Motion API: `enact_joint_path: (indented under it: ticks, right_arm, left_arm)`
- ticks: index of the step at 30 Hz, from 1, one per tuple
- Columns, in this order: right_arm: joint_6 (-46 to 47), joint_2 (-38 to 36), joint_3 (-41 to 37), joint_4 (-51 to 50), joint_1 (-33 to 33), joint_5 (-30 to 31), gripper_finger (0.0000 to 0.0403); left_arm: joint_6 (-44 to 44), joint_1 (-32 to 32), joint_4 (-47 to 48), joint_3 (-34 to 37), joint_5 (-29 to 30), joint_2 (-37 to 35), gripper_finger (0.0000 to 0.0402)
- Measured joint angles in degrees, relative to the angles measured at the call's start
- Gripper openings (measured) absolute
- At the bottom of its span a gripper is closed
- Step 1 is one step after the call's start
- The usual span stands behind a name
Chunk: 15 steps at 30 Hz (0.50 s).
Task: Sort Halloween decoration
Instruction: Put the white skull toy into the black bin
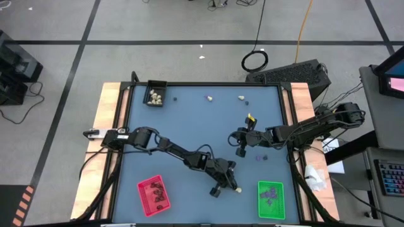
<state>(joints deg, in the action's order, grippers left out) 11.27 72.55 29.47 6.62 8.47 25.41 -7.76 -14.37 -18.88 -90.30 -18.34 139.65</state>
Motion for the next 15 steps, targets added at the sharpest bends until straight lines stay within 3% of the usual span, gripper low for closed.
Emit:
enact_joint_path:
  ticks: [7, 15]
  right_arm:
    - [0.00, 0.00, 0.00, 0.05, 0.02, -0.02, 0.0000]
    - [-0.01, 0.00, 0.00, 0.03, 0.02, -0.15, 0.0000]
  left_arm:
    - [-0.07, 0.00, 7.85, 0.24, 1.02, -4.74, 0.0001]
    - [-3.07, 0.48, 27.73, 1.65, 10.21, -13.79, 0.0000]
